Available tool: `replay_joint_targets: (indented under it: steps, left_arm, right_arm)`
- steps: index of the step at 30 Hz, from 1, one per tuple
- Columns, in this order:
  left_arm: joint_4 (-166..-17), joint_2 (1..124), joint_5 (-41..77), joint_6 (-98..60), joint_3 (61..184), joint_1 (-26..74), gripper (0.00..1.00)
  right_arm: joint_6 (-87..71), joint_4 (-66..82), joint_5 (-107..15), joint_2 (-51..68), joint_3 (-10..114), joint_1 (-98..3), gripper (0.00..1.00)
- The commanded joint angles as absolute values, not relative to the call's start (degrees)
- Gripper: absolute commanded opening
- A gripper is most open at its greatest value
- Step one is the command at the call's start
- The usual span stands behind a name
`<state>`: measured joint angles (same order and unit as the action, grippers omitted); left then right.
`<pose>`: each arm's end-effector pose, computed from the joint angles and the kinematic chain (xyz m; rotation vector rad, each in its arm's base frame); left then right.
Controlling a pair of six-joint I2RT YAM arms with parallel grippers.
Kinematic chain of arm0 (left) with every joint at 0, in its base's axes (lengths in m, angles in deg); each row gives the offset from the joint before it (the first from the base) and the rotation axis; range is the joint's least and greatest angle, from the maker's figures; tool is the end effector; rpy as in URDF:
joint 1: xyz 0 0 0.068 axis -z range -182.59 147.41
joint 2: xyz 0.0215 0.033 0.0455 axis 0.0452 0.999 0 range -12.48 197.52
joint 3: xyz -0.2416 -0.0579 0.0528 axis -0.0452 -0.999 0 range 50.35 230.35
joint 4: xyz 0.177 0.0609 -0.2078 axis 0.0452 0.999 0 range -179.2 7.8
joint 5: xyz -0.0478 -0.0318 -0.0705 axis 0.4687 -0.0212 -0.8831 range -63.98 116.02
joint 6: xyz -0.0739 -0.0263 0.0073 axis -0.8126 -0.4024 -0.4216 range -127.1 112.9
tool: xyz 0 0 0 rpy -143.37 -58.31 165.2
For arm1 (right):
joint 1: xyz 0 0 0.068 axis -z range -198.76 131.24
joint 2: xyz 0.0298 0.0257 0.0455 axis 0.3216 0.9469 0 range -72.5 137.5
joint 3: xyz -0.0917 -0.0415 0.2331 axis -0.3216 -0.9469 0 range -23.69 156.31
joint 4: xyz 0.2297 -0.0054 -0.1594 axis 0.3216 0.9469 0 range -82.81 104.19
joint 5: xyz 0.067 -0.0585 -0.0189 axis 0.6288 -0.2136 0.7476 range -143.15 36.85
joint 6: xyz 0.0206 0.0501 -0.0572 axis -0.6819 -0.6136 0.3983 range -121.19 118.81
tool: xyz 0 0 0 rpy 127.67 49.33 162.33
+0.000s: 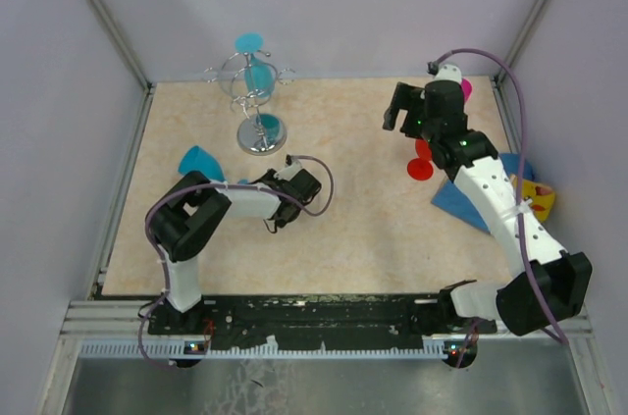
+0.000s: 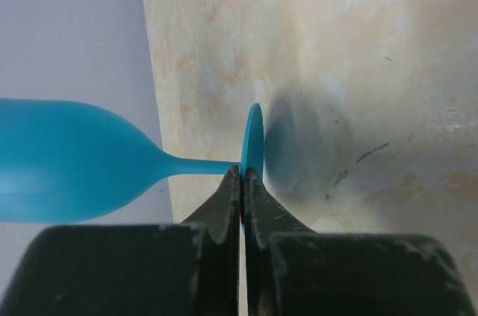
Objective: Take the wine glass off the wine glass rack
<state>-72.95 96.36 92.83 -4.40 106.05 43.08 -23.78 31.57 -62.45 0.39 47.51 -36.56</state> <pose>0.2827 -0.2004 0.0753 0.6427 2.0578 1.1709 0.3275 0.0937 0.3374 0.1877 2.0221 0.2822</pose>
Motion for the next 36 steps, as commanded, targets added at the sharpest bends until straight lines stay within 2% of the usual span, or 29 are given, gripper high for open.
replay_joint_targets:
  steps: [1,21,28,36]
  left_arm:
    - [-73.6,98.1,92.5,-5.2,107.8,43.3,0.0]
    - [-69.0,108.7,88.8,-13.9,113.5,43.5,0.0]
    - [-68.3,110.2,87.9,-16.1,114.6,43.8,0.06]
    - [-68.0,111.7,88.3,-16.3,116.4,44.5,0.19]
  right_arm:
    - [-23.3,28.0,-61.6,0.4,47.4,-36.3,0.9]
    - [-23.3,26.8,-59.0,1.1,46.3,-35.9,0.9]
    - [-23.3,26.7,-58.4,1.1,46.1,-35.9,0.9]
    - [-23.1,26.9,-58.5,0.7,46.0,-35.9,0.9]
